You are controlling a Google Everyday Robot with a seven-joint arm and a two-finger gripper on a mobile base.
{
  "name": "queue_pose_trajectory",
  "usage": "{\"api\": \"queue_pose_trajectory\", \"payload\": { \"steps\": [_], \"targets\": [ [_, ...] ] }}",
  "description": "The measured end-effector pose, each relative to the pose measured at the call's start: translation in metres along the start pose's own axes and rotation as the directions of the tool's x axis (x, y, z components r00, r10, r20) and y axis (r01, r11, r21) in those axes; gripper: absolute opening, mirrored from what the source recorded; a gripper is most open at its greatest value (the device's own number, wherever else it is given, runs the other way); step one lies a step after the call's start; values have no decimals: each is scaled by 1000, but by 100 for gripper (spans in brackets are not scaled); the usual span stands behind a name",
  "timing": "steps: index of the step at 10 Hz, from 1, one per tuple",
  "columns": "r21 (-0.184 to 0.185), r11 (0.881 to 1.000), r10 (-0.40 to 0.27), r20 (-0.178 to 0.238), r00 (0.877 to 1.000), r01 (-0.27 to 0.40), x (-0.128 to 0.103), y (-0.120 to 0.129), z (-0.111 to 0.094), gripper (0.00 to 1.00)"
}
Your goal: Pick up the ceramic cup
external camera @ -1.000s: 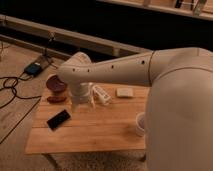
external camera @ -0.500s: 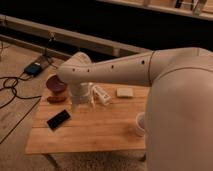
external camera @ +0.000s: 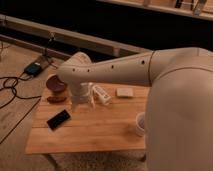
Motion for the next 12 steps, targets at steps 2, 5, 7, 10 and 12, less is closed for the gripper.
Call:
{"api": "queue_pose_trajectory", "payload": {
  "steps": [2,5,7,10,12],
  "targets": [
    [0,1000,0,0,1000,0,0,0,0,65],
    [0,1000,0,0,1000,0,0,0,0,65],
    [0,1000,0,0,1000,0,0,0,0,65],
    [0,1000,0,0,1000,0,0,0,0,65],
    [9,1000,18,0,1000,-18,-1,-10,0,65]
  ]
}}
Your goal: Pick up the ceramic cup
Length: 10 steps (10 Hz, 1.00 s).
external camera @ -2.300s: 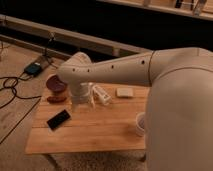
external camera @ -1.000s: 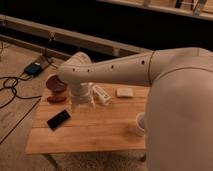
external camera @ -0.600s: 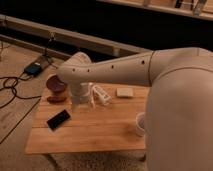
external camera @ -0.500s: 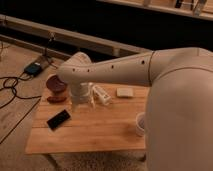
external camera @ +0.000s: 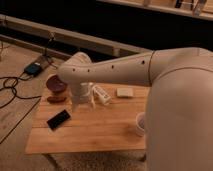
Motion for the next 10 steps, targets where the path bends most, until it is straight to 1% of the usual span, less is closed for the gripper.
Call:
{"api": "queue_pose_trajectory", "payload": {
  "steps": [2,4,6,7,8,9,10],
  "targets": [
    [41,996,82,4,997,-82,-2,-46,3,65],
    [72,984,165,10,986,-165,5,-87,4,65],
    [84,970,228,28,973,-230,12,-116,2,65],
    [85,960,263,39,964,-266,17,-132,1,65],
    [79,950,300,51,953,-303,23,-149,1,65],
    [74,942,323,59,945,-326,28,-159,2,65],
    [63,932,354,68,933,-358,35,-176,5,65]
  ]
}}
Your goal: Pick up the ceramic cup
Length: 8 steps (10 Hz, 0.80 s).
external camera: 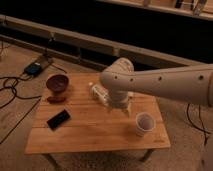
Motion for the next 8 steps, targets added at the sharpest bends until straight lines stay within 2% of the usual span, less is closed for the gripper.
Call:
{"api": "queue_pose_trajectory", "payload": {
  "steps": [2,4,6,8],
  "targets": [
    [-26,999,41,7,999,-41,1,-25,8,65],
    [-29,998,52,-1,999,-52,0,-53,20,65],
    [-23,999,33,-5,999,-33,-4,-69,32,65],
    [-28,1000,-10,13,1000,10,-17,-74,43,65]
  ]
}}
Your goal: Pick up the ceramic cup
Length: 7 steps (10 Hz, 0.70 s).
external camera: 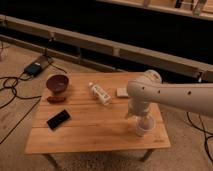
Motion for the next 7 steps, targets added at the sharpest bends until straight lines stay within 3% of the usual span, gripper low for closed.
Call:
{"api": "queue_pose_trajectory", "payload": {
  "steps": [3,7],
  "targets": [
    [-21,999,-37,9,999,37,-13,-1,17,65],
    [-37,998,-52,-30,998,51,-11,4,42,65]
  ]
}}
